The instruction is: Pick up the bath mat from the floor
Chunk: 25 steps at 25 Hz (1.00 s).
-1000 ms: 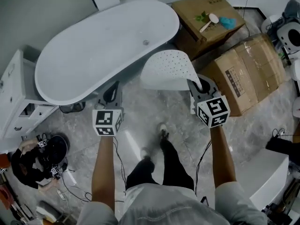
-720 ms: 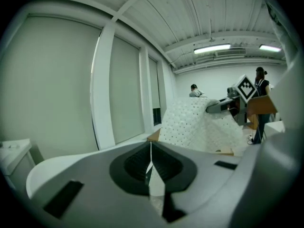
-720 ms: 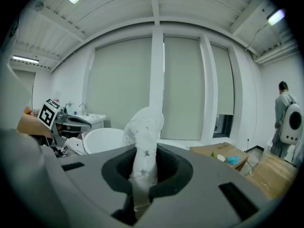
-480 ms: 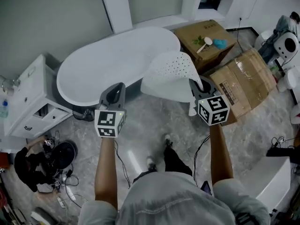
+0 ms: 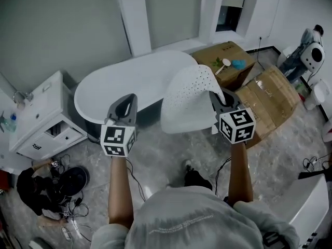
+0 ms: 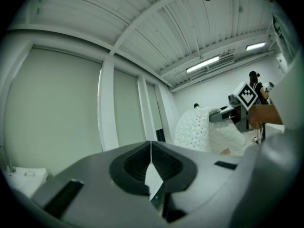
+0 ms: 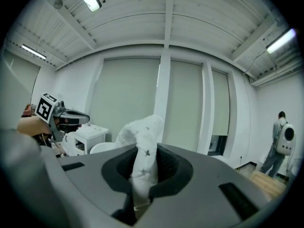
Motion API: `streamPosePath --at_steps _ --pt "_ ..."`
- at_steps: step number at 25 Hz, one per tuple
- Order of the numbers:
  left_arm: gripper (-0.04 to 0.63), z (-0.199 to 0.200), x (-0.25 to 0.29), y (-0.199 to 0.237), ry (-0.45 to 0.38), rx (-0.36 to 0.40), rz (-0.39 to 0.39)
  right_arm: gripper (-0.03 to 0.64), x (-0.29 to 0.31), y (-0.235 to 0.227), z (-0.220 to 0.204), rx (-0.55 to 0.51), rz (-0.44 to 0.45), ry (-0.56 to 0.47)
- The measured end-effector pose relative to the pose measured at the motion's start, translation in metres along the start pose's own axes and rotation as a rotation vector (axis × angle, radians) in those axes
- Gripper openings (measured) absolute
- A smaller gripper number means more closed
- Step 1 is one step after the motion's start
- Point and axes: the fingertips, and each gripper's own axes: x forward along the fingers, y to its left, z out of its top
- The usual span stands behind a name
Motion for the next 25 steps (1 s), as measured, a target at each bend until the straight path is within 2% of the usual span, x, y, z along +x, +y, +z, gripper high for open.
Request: streamPosePath --at_steps 10,17,25 --pt "0.018 0.004 -0.049 -0.017 -0.029 0.009 -0.032 0.043 -0.034 0.058 0.007 -0.006 0.037 -0.015" --pt "0.018 0.012 -0.06 -0.025 -0.082 0.043 -0.038 0.043 -0.044 0.073 0.022 -0.023 0.059 -0.041" --pt "0.018 0.007 -0.061 -0.03 -0.068 0.029 -0.066 0.043 -0.042 0.079 0.02 -0.032 0.065 -0.023"
